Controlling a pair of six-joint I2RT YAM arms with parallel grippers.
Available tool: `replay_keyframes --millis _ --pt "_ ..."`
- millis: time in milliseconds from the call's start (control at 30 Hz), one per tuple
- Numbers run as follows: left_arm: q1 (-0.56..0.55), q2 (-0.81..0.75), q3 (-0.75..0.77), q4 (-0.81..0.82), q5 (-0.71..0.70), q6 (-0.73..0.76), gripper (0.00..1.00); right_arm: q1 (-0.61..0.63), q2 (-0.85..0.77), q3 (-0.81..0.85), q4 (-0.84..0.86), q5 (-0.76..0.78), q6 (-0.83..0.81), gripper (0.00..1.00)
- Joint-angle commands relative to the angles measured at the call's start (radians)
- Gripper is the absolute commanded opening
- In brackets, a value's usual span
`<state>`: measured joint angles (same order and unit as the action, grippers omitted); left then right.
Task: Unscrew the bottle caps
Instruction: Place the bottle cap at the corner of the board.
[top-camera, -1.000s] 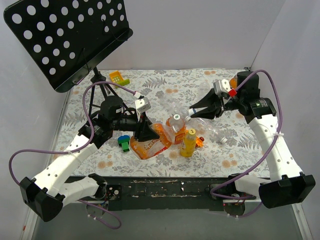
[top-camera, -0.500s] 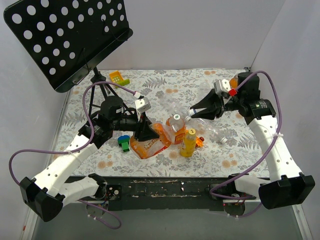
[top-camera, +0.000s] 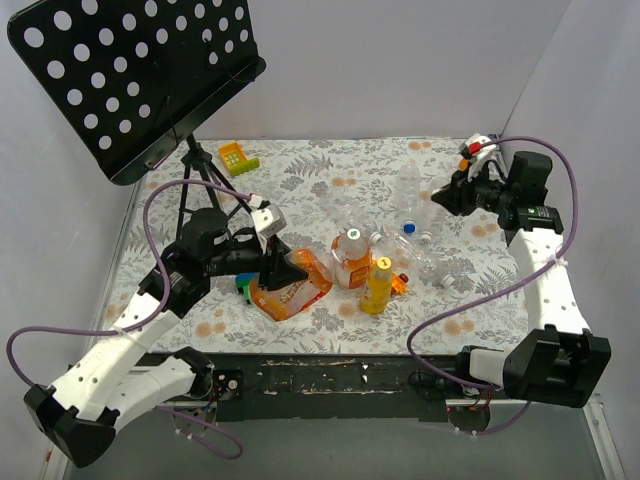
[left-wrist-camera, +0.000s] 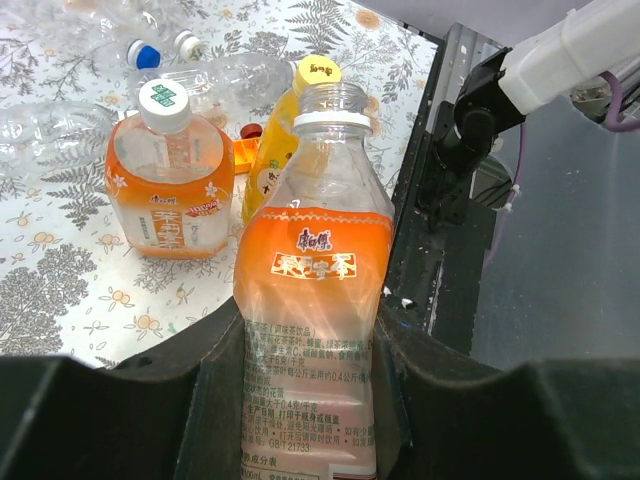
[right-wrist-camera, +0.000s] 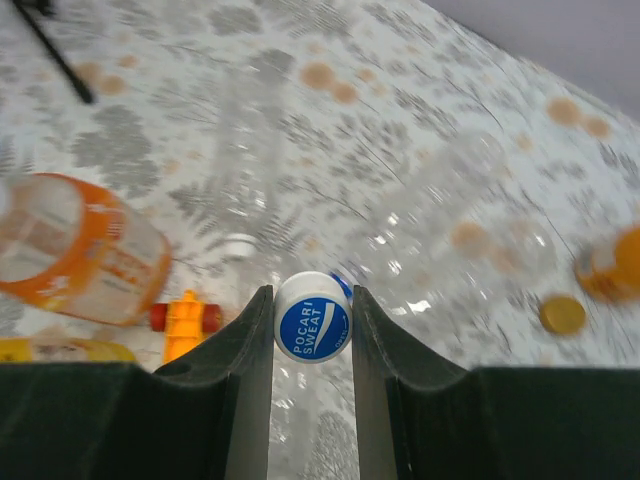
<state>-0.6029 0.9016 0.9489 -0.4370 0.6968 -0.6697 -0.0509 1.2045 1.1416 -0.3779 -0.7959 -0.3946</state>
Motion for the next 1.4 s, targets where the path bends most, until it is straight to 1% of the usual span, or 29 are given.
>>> replay_keyframes --millis 0,167,267,333,533,833,967,1200,1300,1367 --pt "0.008 -0.078 -0.027 0.015 -0.046 0.01 0.0 -0.125 0.09 -0.034 0.119 0.308 0.08 0.01" --pt "0.008 -0.135 -0.073 0.029 -0.06 0.001 0.0 -0.216 0.245 -0.017 0.152 0.426 0.011 0.02" --pt "0.008 -0.165 -0.105 0.05 -0.066 -0.019 0.0 -0.218 0.344 0.016 0.163 0.5 -0.041 0.03" --pt "0.008 -0.184 -0.122 0.063 -0.071 -0.036 0.0 -0.218 0.404 0.046 0.168 0.521 -0.055 0.03" --pt "0.008 -0.222 -0.154 0.066 -0.085 -0.059 0.0 -0.218 0.585 0.162 0.157 0.538 -0.047 0.04" --pt "0.008 -0.247 -0.165 0.06 -0.099 -0.087 0.0 -0.21 0.777 0.335 0.102 0.509 -0.004 0.06" --pt "0.008 -0.253 -0.17 0.069 -0.102 -0.1 0.0 -0.201 0.831 0.356 0.093 0.534 -0.018 0.08" --pt "0.008 -0.253 -0.177 0.083 -0.108 -0.11 0.0 -0.199 0.871 0.368 0.088 0.551 -0.032 0.12" --pt "0.008 -0.244 -0.173 0.083 -0.106 -0.11 0.0 -0.199 0.882 0.38 0.076 0.546 -0.032 0.16" --pt "0.008 -0.24 -0.168 0.084 -0.106 -0.111 0.0 -0.199 0.894 0.408 0.039 0.549 -0.035 0.27"
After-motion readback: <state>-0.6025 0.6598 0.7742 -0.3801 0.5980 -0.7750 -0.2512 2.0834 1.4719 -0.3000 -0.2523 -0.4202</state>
